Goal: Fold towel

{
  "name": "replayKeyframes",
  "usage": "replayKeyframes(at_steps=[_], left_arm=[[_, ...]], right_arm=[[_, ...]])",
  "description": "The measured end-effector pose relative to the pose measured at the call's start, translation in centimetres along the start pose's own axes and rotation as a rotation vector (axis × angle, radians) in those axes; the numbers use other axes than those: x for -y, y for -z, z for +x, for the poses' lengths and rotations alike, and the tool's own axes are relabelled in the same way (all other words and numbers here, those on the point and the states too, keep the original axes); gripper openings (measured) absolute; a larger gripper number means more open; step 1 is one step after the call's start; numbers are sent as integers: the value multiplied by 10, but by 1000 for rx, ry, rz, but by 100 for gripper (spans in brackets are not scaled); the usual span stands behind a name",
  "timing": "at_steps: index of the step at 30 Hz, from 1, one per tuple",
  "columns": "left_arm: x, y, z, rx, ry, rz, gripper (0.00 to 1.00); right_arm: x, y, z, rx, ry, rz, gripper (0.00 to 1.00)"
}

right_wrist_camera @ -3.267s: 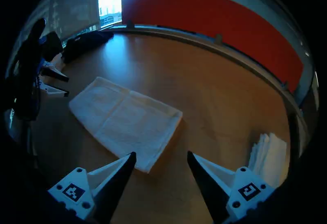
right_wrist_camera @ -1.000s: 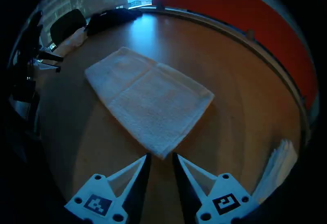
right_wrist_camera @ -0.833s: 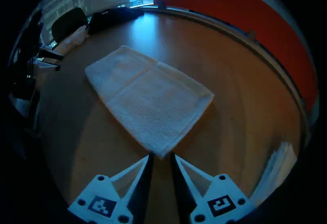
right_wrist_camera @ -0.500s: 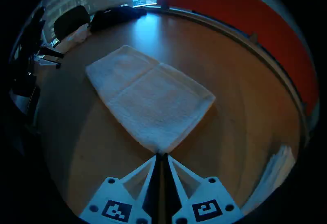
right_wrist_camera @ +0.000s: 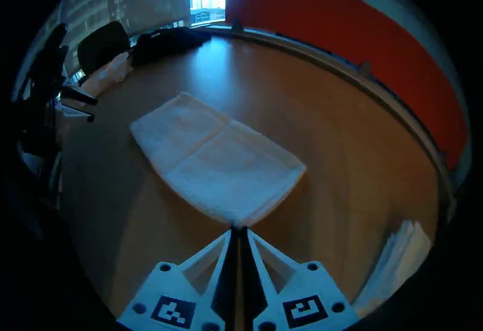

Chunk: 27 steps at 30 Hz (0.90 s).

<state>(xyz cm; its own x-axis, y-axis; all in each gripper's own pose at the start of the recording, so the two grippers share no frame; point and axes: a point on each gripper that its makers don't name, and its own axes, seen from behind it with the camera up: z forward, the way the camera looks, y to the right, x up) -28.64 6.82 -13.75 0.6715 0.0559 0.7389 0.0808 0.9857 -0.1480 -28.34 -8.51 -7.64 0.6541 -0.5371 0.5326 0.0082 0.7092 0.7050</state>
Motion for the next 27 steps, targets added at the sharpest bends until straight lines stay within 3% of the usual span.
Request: replayKeyframes(at_steps=[18, 27], left_arm=[[-1, 6, -1, -2, 6, -1, 93], [-3, 14, -4, -6, 25, 0, 93]], right_arm=[[-6, 22, 35, -45, 65, -7, 3], [4, 25, 77, -94, 141, 12, 3]])
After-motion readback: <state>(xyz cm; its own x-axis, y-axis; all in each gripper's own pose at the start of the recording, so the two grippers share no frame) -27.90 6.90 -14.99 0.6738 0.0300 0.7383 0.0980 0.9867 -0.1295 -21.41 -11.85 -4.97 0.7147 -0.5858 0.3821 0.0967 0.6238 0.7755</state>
